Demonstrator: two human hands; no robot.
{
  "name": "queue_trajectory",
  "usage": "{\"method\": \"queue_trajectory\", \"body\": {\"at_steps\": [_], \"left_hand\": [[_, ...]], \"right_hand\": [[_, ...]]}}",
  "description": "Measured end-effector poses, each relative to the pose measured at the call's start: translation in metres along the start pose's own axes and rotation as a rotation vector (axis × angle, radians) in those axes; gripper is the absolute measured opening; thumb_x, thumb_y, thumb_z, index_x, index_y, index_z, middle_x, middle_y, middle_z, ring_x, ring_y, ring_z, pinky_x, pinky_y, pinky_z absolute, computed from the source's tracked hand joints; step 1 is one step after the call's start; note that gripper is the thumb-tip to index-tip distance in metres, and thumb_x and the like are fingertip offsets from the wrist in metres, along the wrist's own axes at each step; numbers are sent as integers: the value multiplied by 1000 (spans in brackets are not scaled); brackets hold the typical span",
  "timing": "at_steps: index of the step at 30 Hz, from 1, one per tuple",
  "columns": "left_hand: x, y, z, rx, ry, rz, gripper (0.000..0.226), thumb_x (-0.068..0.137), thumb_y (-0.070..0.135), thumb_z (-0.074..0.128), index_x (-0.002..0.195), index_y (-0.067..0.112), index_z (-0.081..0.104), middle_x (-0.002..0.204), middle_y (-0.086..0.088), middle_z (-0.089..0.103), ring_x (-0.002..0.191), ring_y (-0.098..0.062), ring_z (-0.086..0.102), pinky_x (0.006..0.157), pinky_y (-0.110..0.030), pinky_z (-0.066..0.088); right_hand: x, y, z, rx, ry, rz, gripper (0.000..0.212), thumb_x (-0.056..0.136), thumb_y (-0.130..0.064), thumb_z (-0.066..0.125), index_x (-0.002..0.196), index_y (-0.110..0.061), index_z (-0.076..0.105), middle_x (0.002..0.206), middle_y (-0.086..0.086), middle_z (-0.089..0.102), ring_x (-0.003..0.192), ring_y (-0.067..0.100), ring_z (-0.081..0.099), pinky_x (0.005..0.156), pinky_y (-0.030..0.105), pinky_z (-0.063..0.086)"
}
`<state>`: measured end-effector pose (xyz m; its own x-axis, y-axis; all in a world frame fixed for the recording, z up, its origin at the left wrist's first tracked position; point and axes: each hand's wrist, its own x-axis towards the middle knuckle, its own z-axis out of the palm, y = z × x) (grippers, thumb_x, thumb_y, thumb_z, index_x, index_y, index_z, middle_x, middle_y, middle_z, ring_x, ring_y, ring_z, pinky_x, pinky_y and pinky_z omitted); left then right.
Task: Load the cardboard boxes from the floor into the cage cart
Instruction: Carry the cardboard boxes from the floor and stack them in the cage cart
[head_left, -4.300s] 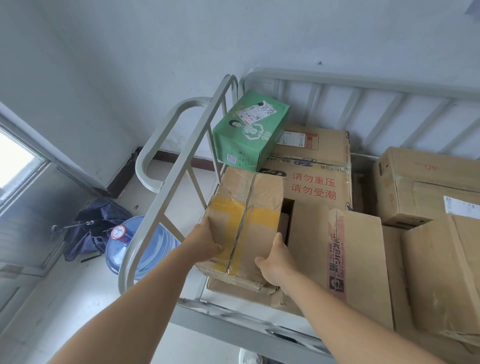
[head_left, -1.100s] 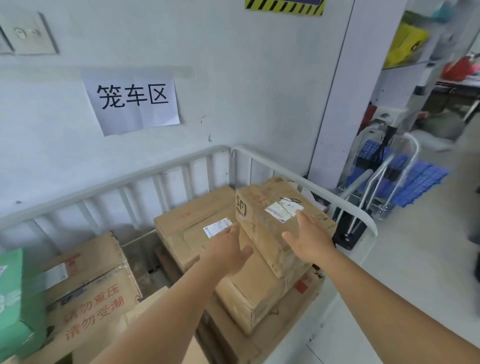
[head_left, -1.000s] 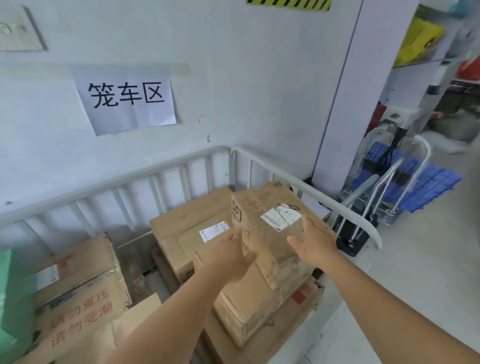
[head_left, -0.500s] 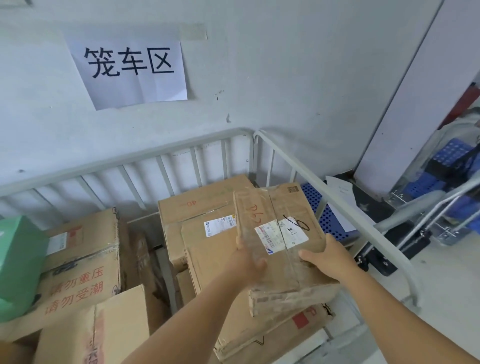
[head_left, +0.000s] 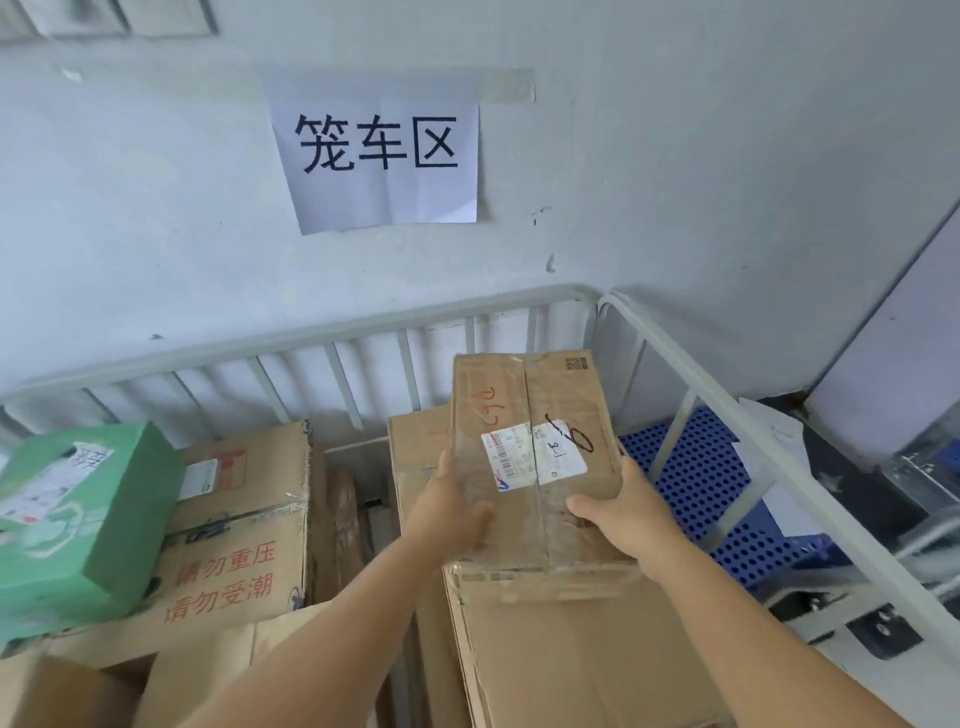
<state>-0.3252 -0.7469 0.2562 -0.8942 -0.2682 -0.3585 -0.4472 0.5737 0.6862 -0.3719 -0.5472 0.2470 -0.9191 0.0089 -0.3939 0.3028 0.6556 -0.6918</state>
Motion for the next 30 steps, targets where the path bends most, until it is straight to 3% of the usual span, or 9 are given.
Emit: {"method": "queue_trajectory", "body": {"at_steps": [4, 6, 8, 11, 16, 19, 23, 28, 30], "left_hand": [[42, -1, -43, 29, 58, 16, 79, 91, 20, 56, 153, 24, 8, 119, -6, 61, 91, -22, 59, 76, -31, 51], [66, -1, -60, 46, 85, 28, 72, 91, 19, 55, 150, 22, 15, 124, -7, 59, 99, -25, 59, 79, -32, 50], [90, -2, -71, 30, 100, 27, 62, 91, 17, 55, 145, 18, 25, 123, -5, 57, 93, -22, 55, 74, -30, 44], [127, -9, -74, -32, 122, 11, 49, 89, 15, 57, 134, 18, 36, 108, 3, 57, 86, -18, 52, 70, -27, 43], [174, -28, -55, -117, 150, -67, 58, 85, 18, 61, 137, 21, 34, 122, -1, 59, 96, -22, 60, 72, -32, 51], [187, -41, -34, -125, 142, -133, 66, 84, 16, 62, 140, 21, 29, 118, -2, 60, 91, -22, 62, 75, -35, 54], [195, -59, -2, -122, 110, -219, 95, 83, 18, 64, 152, 30, 0, 125, -2, 57, 91, -22, 63, 75, -38, 57], [208, -69, 27, -97, 43, -220, 85, 81, 19, 59, 147, 36, 8, 127, -13, 48, 77, -19, 61, 53, -29, 53], [216, -65, 25, -34, 30, -199, 80, 84, 26, 59, 146, 35, 10, 130, -12, 37, 83, -21, 60, 64, -31, 54]], "right_hand": [[36, -48, 24, 58, -40, -25, 99, 86, -38, 71, 157, -17, 6, 161, 5, 23, 145, 26, 27, 113, 41, 28], [56, -66, 34, 86, -41, -43, 98, 86, -36, 71, 157, -17, 6, 161, 5, 23, 145, 26, 28, 113, 41, 29], [78, -79, 40, 72, -51, -50, 95, 88, -37, 69, 157, -17, 7, 161, 4, 22, 145, 26, 28, 112, 39, 29], [113, -96, 47, 72, -59, -36, 88, 84, -38, 71, 154, -21, 20, 155, 2, 35, 138, 26, 39, 111, 44, 36], [174, -99, 60, 13, -93, -49, 85, 75, -35, 76, 147, -25, 32, 139, -1, 54, 118, 22, 56, 98, 46, 50], [193, -93, 66, -49, -161, -13, 87, 82, -30, 75, 153, -25, 24, 147, -3, 46, 127, 24, 50, 105, 41, 43], [216, -75, 77, -146, -228, 15, 92, 88, -26, 70, 157, -25, 10, 159, -1, 29, 140, 26, 36, 109, 39, 35], [232, -62, 85, -293, -210, -32, 86, 93, -22, 64, 158, -26, 7, 161, -1, 22, 143, 26, 32, 107, 34, 34], [230, -56, 91, -364, -102, -8, 90, 92, -33, 64, 158, -24, 3, 164, 2, 12, 147, 31, 21, 116, 46, 28]]}}
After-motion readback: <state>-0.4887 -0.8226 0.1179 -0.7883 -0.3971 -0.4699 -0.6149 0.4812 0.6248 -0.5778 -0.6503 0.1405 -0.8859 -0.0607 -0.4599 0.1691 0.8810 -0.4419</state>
